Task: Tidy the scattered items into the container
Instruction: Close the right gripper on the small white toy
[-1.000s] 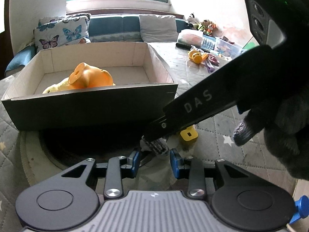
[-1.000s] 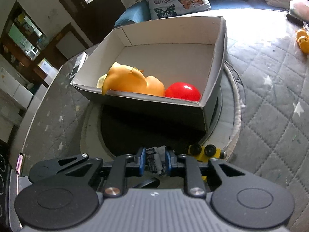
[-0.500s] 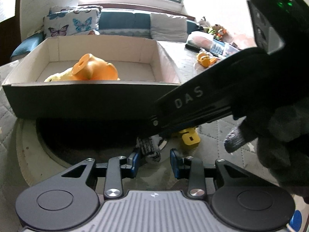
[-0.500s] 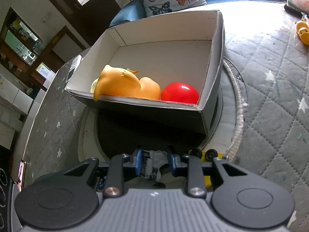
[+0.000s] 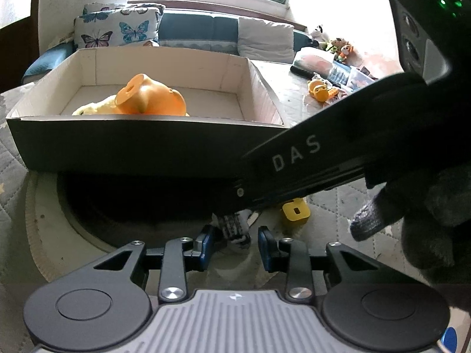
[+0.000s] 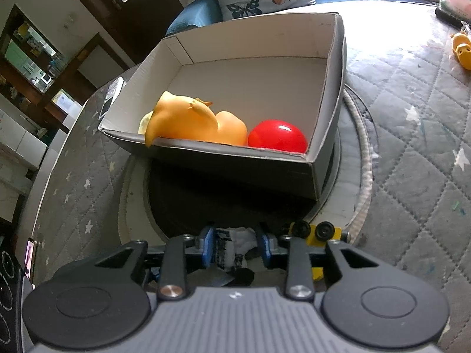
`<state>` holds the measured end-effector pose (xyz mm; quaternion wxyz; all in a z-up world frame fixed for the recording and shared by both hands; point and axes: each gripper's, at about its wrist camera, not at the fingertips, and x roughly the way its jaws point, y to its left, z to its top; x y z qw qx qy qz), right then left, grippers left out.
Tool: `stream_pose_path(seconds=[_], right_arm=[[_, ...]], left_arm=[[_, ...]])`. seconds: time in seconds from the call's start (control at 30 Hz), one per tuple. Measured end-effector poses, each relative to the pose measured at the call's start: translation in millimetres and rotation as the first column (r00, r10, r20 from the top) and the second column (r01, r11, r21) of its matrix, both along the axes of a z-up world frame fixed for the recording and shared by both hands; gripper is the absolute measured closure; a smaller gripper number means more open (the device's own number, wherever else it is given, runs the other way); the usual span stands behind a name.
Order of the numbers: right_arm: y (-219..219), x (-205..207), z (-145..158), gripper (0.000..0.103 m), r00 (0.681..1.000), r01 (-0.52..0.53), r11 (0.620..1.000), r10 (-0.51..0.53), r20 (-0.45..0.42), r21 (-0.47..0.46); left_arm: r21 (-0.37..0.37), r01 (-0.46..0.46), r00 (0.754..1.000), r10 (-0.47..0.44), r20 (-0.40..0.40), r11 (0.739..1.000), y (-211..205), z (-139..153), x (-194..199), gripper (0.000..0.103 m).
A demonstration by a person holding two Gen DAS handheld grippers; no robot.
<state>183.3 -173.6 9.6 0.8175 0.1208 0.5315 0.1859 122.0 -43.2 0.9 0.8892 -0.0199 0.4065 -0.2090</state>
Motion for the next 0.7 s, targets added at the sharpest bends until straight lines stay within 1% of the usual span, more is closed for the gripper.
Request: stream_pose_path(seconds=[0.13,0.27,0.5,0.7], right_arm=[[-0.8,0.2,-1.8,0.068,1.000,0.004,1.000,-0.004,-0.006,0.002],[-2.2,0.6,-4.2,0.067,1.000,0.007,1.000,-0.006,-0.017,0.016],[-6.6,-0.6,-5.0,0.069,0.999,0.026,0.999,-0.025,-0.030,0.046],[-8.7,-5.1,-2.1,0.069,0.999,0.032,0.997,-0.030,-0.025,0.064]], left_arm=[[-0.001,-0.010,1.000,0.010,-0.004,1.000,1.3,-2.2,2.2,0.070],[-0.012,0.001,1.000,-0.001,-0.003,1.000,3.1,-2.8,2.2,0.077],[-0.016,0.006,1.000,-0.006,0.009,1.000,3.9,-3.4,0.2,0.081],[-0.013,0.010,1.000,-0.009,0.026,1.000,2.5,-0.8,-4.1,0.081]])
